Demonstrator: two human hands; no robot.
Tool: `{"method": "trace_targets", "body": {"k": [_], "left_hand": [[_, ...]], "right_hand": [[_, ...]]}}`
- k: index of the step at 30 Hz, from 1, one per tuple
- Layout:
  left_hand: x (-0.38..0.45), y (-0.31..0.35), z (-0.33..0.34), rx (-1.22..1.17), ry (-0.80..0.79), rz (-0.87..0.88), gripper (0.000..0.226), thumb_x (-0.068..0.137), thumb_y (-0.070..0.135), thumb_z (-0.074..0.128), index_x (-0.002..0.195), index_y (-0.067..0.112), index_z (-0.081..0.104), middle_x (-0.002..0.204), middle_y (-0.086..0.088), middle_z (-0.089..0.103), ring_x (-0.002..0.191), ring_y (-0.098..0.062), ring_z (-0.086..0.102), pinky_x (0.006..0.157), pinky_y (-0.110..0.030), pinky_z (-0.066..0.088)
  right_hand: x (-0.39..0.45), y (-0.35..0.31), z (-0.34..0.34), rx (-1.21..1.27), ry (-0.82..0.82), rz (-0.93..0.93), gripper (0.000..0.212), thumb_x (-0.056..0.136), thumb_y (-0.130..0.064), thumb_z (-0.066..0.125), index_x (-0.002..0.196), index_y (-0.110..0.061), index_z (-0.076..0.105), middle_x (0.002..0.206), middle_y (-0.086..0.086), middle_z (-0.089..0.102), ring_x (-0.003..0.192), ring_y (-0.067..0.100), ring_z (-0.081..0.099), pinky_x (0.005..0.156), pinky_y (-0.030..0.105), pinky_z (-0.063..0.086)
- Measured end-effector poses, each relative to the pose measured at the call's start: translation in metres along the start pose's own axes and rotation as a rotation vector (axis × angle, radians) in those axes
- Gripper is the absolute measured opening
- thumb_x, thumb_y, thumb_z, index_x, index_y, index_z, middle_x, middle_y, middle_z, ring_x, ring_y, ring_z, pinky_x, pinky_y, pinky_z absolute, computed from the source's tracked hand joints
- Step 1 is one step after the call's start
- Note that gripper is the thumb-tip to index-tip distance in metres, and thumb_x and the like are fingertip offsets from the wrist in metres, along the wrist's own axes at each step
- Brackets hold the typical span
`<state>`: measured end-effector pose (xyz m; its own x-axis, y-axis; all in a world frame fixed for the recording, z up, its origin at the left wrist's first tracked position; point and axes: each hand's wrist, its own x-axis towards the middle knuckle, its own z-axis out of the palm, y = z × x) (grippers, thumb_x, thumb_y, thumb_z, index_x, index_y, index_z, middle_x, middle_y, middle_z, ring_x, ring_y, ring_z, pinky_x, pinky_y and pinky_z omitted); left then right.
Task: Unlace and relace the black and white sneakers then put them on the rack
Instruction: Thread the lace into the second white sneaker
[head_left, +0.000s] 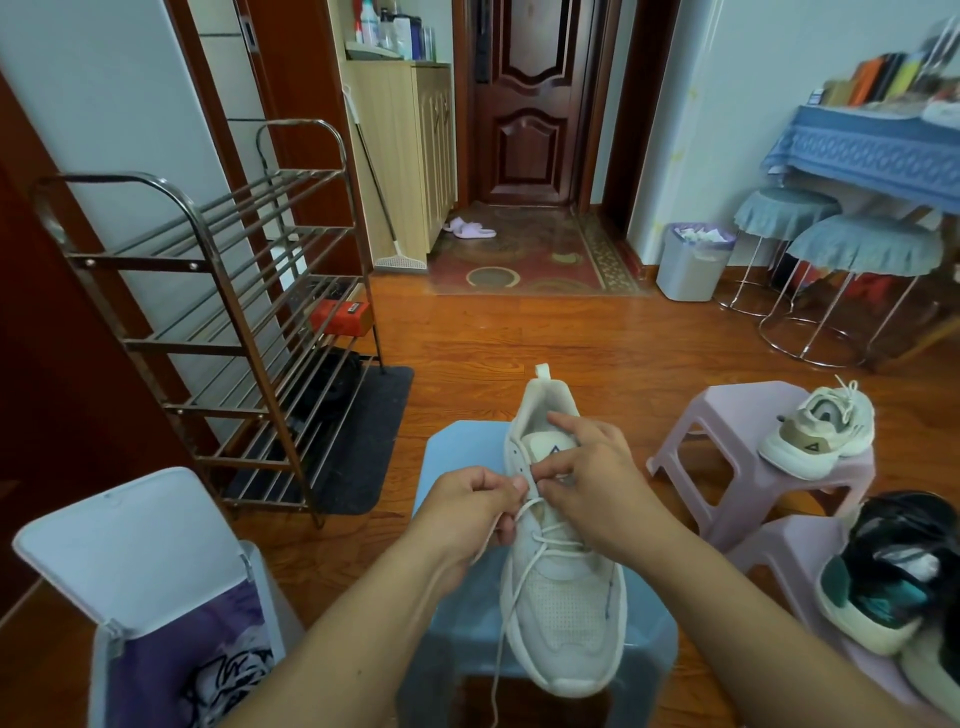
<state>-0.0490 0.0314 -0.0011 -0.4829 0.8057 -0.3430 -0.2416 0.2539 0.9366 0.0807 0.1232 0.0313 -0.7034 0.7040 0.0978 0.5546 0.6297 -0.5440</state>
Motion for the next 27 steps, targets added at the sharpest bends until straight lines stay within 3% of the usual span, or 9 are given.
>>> {"method": "trace_targets", "body": {"k": [5, 11, 17, 22, 25, 27], "left_hand": [[-0.007, -0.008, 0.009, 0.032, 0.113, 0.065, 0.023, 0.095, 0.020, 0.071, 0.078, 0.007, 0.065, 0.059, -0.004, 0.059, 0.050, -0.011, 0.051, 0.053, -0.023, 0.048], [-0.010, -0.012, 0.019, 0.225, 0.294, 0.146, 0.029, 0.094, 0.030, 0.071, 0.076, 0.008, 0.066, 0.059, 0.001, 0.063, 0.058, -0.014, 0.057, 0.065, -0.036, 0.053], [-0.008, -0.010, 0.016, -0.013, 0.196, -0.021, 0.027, 0.097, 0.025, 0.069, 0.079, 0.005, 0.062, 0.055, -0.003, 0.059, 0.047, -0.015, 0.049, 0.052, -0.028, 0.044], [-0.011, -0.014, 0.032, 0.119, 0.385, 0.073, 0.033, 0.098, 0.032, 0.066, 0.082, 0.003, 0.067, 0.070, -0.007, 0.069, 0.064, -0.019, 0.062, 0.067, -0.039, 0.054], [-0.012, -0.017, 0.037, -0.063, 0.367, 0.012, 0.029, 0.097, 0.032, 0.068, 0.083, 0.006, 0.065, 0.079, -0.015, 0.075, 0.080, -0.033, 0.073, 0.079, -0.051, 0.061], [-0.013, -0.016, 0.037, -0.168, 0.326, -0.034, 0.027, 0.097, 0.029, 0.068, 0.084, 0.006, 0.064, 0.072, -0.011, 0.073, 0.070, -0.031, 0.072, 0.073, -0.046, 0.061]], "right_hand": [[0.000, 0.001, 0.001, -0.016, -0.004, -0.022, 0.017, 0.095, -0.023, 0.067, 0.106, -0.026, 0.079, 0.159, -0.011, 0.031, 0.146, 0.013, 0.014, 0.104, 0.013, 0.005], [0.001, 0.003, 0.007, -0.025, 0.011, -0.042, 0.015, 0.094, -0.022, 0.068, 0.103, -0.025, 0.080, 0.158, -0.008, 0.034, 0.146, 0.015, 0.015, 0.107, 0.015, 0.007], [0.001, 0.003, 0.007, -0.007, 0.011, -0.034, 0.016, 0.094, -0.021, 0.066, 0.101, -0.025, 0.080, 0.158, -0.009, 0.035, 0.146, 0.014, 0.016, 0.108, 0.016, 0.007], [0.001, 0.001, 0.012, -0.032, 0.024, -0.045, 0.017, 0.094, -0.019, 0.064, 0.100, -0.024, 0.080, 0.157, -0.008, 0.035, 0.146, 0.015, 0.016, 0.108, 0.017, 0.008], [0.002, 0.001, 0.013, -0.026, 0.024, -0.040, 0.017, 0.095, -0.019, 0.064, 0.100, -0.024, 0.079, 0.157, -0.009, 0.035, 0.146, 0.015, 0.016, 0.109, 0.017, 0.007], [0.002, 0.002, 0.012, -0.019, 0.020, -0.041, 0.015, 0.094, -0.020, 0.065, 0.100, -0.025, 0.079, 0.157, -0.009, 0.035, 0.146, 0.015, 0.017, 0.110, 0.018, 0.007]]}}
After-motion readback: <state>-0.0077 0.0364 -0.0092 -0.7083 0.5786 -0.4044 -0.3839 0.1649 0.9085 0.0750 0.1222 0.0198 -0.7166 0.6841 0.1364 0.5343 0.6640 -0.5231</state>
